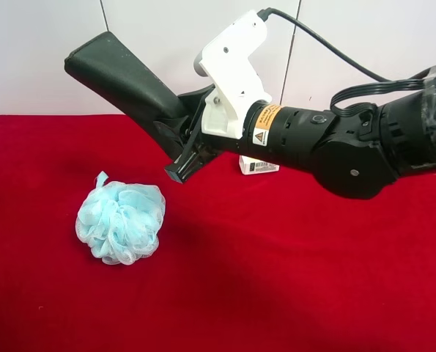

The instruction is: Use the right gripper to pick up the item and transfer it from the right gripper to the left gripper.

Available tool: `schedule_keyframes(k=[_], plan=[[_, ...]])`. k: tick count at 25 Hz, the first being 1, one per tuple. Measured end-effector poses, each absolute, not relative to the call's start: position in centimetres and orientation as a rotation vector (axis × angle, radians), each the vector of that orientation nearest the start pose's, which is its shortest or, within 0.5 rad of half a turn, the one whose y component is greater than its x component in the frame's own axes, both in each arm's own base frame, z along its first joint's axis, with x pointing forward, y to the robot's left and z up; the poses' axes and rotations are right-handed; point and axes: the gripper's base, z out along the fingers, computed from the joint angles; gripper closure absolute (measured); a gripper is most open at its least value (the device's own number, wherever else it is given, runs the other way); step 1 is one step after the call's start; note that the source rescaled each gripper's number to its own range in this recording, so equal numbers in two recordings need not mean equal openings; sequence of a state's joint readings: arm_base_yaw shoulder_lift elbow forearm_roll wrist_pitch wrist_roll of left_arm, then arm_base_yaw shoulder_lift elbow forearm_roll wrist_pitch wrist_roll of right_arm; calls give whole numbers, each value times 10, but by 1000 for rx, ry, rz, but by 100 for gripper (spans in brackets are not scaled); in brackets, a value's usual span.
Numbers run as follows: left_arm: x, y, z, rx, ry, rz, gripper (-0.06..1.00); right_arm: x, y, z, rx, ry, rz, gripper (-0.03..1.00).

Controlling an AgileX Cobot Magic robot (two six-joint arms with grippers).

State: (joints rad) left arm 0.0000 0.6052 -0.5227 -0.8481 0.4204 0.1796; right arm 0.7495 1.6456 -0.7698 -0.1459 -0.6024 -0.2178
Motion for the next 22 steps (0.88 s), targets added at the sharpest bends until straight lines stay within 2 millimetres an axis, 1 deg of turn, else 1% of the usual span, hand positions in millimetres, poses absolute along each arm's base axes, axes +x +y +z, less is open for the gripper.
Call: schedule_keyframes(k=[3, 8, 10, 16, 19, 22], plan=[[141, -27, 305, -394, 1920, -700, -6, 245, 238, 222, -970, 1488, 371, 94], [162, -24, 292, -413, 1973, -638, -6, 245, 238, 222, -970, 1488, 371, 94], [169, -25, 288, -417, 1987, -631, -6, 245, 238, 222, -970, 1488, 371, 94], [182, -53, 279, -337, 2008, -673, -6, 245, 238, 222, -970, 1488, 371, 94], [183, -65, 279, -304, 1994, -698, -6, 245, 238, 222, -970, 1488, 371, 94], [181, -71, 281, -293, 1976, -717, -6, 245, 238, 222, -970, 1488, 371, 94]])
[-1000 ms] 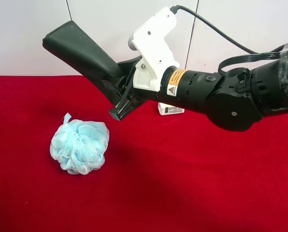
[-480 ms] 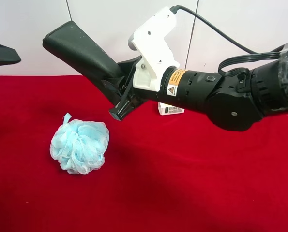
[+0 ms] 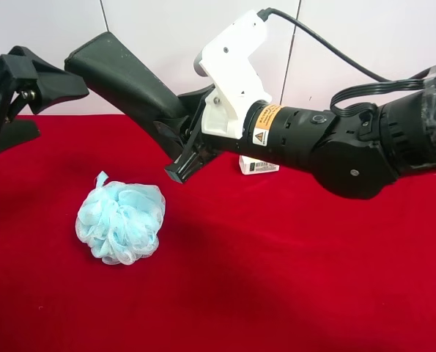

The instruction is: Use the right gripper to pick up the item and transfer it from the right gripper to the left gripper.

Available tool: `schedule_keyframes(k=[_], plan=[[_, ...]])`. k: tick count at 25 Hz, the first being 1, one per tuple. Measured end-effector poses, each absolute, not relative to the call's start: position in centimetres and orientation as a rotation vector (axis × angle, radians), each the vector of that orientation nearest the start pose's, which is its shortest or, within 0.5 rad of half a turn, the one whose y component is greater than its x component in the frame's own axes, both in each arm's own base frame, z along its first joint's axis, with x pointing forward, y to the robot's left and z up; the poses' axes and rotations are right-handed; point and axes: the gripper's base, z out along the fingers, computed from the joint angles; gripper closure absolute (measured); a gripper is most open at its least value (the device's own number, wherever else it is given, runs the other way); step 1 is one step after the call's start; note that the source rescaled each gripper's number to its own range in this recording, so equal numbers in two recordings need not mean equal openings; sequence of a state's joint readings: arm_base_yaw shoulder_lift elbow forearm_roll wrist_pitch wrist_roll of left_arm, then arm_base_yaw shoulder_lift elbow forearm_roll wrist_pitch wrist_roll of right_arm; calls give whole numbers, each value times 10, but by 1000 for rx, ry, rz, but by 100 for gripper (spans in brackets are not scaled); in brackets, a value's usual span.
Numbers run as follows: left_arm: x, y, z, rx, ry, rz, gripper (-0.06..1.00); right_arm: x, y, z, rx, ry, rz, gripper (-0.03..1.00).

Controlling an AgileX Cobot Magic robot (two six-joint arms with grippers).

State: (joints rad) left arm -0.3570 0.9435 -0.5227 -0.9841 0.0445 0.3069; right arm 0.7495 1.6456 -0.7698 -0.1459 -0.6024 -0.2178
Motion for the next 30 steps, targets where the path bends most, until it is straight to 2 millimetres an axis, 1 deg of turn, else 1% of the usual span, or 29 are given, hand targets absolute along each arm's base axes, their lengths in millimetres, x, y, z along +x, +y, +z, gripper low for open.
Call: schedule_keyframes(k=[4, 6, 9, 11, 19, 26, 29, 30], plan=[[179, -79, 284, -288, 1948, -743, -6, 245, 238, 222, -970, 1488, 371, 94], [180, -84, 289, -270, 1929, -756, -6, 245, 238, 222, -970, 1488, 371, 94], [184, -93, 297, -247, 1901, -770, -6, 245, 238, 222, -970, 1488, 371, 95], [189, -98, 299, -238, 1903, -772, -6, 245, 238, 222, -970, 1488, 371, 95], [214, -118, 295, -210, 1956, -748, -6, 245, 238, 222, -970, 1488, 371, 95], [230, -128, 297, -193, 1966, -736, -5, 245, 238, 222, -970, 1488, 371, 95], [234, -131, 293, -188, 1983, -724, -1, 245, 238, 222, -970, 1488, 371, 95], [235, -131, 291, -183, 1988, -718, 2, 245, 238, 222, -970, 1488, 371, 95]])
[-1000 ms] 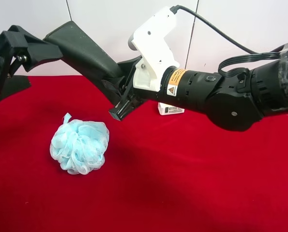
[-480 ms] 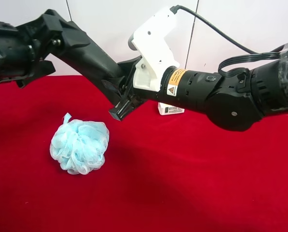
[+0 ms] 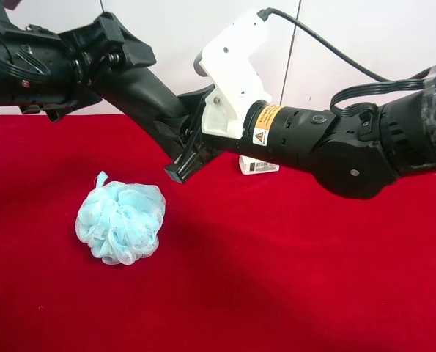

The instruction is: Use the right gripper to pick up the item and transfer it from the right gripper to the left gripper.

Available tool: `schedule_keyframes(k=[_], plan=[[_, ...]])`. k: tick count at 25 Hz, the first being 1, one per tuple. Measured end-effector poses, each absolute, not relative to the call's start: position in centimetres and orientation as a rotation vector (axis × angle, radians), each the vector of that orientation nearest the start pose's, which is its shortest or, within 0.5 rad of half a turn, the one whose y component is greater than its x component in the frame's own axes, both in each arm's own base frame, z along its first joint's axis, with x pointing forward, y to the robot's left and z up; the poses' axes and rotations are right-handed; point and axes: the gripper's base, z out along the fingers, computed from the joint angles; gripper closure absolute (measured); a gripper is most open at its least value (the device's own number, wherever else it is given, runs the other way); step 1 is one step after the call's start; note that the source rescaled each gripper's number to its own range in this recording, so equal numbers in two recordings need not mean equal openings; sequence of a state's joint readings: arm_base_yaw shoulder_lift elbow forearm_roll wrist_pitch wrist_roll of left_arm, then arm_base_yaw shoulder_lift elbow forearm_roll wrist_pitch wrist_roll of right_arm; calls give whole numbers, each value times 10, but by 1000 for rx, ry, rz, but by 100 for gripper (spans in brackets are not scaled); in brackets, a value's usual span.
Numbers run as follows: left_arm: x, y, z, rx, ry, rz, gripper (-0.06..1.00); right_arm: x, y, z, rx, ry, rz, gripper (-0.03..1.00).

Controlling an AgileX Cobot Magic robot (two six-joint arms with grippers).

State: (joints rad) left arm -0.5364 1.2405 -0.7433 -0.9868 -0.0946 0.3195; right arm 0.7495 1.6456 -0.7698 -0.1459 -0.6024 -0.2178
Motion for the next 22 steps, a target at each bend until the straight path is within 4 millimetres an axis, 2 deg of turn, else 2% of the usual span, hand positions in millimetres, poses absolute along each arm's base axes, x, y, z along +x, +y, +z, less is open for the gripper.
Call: schedule_keyframes(k=[3, 7, 9, 22], plan=[[235, -132, 290, -165, 1992, -702, 20, 245, 238, 222, -970, 1488, 371, 95], [236, -131, 290, -167, 1982, -693, 62, 245, 238, 222, -967, 1489, 372, 96], [236, -131, 291, -165, 1980, -694, 74, 245, 237, 222, -957, 1501, 374, 97], [236, -132, 292, -122, 1973, -675, 81, 245, 237, 221, -952, 1513, 378, 97]])
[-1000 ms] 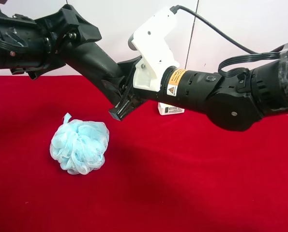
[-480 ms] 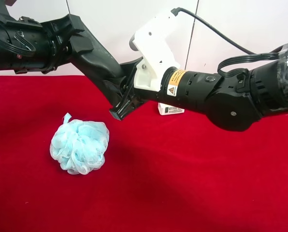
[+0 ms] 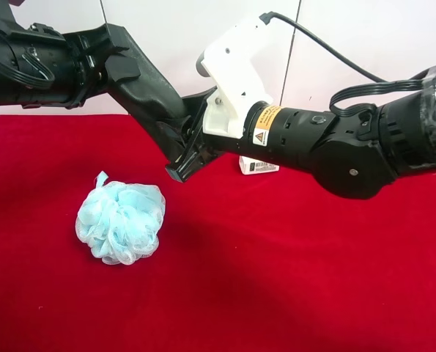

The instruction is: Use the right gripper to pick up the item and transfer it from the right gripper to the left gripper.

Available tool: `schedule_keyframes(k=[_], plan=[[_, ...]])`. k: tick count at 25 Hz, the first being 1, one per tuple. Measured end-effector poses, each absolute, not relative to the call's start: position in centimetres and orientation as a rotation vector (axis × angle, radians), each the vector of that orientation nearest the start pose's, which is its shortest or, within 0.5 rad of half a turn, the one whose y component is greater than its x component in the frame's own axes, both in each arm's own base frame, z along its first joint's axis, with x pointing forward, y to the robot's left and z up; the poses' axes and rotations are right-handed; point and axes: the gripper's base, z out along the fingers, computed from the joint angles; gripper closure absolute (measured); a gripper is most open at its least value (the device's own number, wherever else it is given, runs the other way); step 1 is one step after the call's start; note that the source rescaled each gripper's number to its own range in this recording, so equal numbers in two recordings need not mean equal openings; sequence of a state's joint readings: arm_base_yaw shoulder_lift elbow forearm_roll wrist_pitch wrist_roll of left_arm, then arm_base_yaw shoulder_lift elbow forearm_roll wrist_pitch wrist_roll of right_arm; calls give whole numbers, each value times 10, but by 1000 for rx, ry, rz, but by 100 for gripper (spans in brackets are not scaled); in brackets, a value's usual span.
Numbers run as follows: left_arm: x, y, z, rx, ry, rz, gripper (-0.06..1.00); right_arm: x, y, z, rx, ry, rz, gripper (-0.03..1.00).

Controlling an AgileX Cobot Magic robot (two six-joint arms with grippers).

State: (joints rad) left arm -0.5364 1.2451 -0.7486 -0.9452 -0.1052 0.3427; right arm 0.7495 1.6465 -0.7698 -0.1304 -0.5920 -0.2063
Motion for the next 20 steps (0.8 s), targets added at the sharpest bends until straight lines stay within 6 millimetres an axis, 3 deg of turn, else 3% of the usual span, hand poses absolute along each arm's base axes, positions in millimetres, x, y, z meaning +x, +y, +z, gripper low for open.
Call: schedule_keyframes(k=[20], plan=[[236, -132, 292, -120, 1974, -674, 85, 245, 237, 221, -953, 1515, 377, 97]])
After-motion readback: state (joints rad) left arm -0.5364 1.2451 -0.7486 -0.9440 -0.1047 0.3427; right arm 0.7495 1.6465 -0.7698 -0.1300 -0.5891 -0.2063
